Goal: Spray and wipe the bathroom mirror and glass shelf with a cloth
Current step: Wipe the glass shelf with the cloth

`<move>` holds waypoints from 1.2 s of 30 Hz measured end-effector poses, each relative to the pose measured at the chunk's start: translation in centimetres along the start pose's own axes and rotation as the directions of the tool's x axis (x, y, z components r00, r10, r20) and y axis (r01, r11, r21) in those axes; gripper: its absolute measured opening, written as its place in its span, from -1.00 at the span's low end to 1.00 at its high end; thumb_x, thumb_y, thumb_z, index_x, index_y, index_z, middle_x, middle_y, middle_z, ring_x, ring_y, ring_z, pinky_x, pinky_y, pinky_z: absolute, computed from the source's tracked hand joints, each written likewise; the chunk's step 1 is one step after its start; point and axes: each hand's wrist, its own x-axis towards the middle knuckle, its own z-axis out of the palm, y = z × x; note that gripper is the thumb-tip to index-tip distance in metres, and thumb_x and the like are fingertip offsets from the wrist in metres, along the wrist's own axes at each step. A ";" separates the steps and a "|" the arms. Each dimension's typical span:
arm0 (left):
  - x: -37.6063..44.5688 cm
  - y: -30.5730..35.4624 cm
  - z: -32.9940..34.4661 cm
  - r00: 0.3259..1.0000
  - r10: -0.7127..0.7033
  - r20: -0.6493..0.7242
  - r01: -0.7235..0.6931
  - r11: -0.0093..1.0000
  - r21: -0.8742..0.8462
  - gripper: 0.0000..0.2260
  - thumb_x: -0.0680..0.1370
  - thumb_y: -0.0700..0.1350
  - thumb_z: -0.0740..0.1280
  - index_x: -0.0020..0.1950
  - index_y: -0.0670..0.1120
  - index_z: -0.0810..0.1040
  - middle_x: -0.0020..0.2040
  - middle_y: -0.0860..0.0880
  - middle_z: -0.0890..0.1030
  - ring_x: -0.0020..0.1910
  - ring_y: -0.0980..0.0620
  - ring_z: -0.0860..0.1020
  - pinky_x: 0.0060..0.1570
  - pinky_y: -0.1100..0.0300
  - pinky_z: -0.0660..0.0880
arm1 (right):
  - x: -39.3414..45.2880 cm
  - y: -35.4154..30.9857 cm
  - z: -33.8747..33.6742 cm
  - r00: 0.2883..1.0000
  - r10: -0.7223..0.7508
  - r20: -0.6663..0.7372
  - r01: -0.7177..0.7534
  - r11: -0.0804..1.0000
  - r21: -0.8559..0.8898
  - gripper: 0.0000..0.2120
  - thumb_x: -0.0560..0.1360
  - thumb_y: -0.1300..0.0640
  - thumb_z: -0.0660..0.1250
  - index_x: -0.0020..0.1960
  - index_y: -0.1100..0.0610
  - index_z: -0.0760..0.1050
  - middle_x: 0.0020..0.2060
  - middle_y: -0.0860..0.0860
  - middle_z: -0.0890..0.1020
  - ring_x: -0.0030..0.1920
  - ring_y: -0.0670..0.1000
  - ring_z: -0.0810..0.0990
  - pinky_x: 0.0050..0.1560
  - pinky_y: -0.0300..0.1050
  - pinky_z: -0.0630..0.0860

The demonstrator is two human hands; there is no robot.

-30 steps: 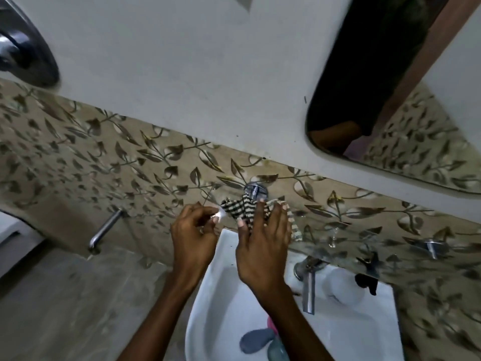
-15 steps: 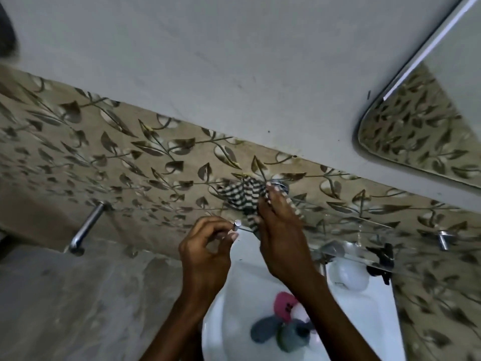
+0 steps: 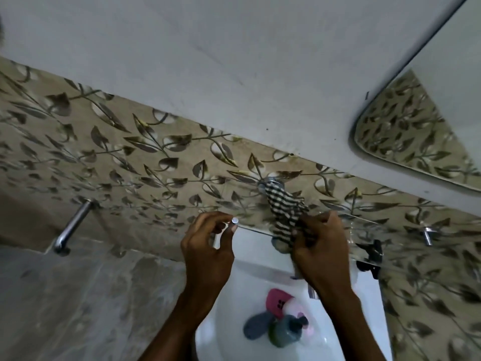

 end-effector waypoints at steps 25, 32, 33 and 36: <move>-6.0 0.5 4.1 0.887 0.122 0.445 -0.310 0.872 0.379 -0.33 0.49 -0.32 0.26 0.59 -0.23 0.14 0.63 -0.15 0.11 0.62 -0.13 0.03 0.56 -0.10 0.03 | -0.6 1.0 3.4 0.914 -0.371 0.166 0.362 0.928 0.083 -0.45 0.61 0.22 0.04 0.61 0.16 0.24 0.60 0.05 0.25 0.64 -0.01 0.09 0.61 0.10 0.10; -5.8 0.7 3.4 0.848 0.056 0.527 -0.355 0.799 0.485 -0.14 0.40 -0.32 0.34 0.63 -0.14 0.01 0.65 -0.05 -0.05 0.63 -0.06 -0.11 0.56 -0.08 -0.06 | -0.6 7.2 -1.3 0.995 -0.045 0.086 0.048 0.998 -0.030 -0.46 0.64 0.20 0.05 0.62 0.18 0.17 0.65 0.12 0.08 0.64 0.09 0.04 0.61 0.16 0.13; -5.9 0.7 3.5 0.851 0.047 0.524 -0.345 0.802 0.488 -0.13 0.39 -0.33 0.34 0.63 -0.13 0.00 0.66 -0.04 -0.06 0.63 -0.06 -0.12 0.57 -0.07 -0.07 | -0.4 6.6 -1.2 0.995 -0.029 0.095 0.029 1.000 -0.001 -0.43 0.61 0.19 0.04 0.63 0.17 0.15 0.65 0.12 0.05 0.65 0.10 0.03 0.62 0.12 0.07; -6.2 0.6 4.0 0.859 0.011 0.512 -0.297 0.826 0.480 -0.11 0.38 -0.34 0.34 0.63 -0.13 0.00 0.65 -0.04 -0.05 0.63 -0.05 -0.11 0.57 -0.06 -0.08 | -0.2 3.4 0.0 0.975 -0.147 0.169 0.121 0.981 0.155 -0.36 0.54 0.20 0.02 0.63 0.17 0.15 0.64 0.10 0.13 0.64 0.04 0.08 0.64 0.09 0.03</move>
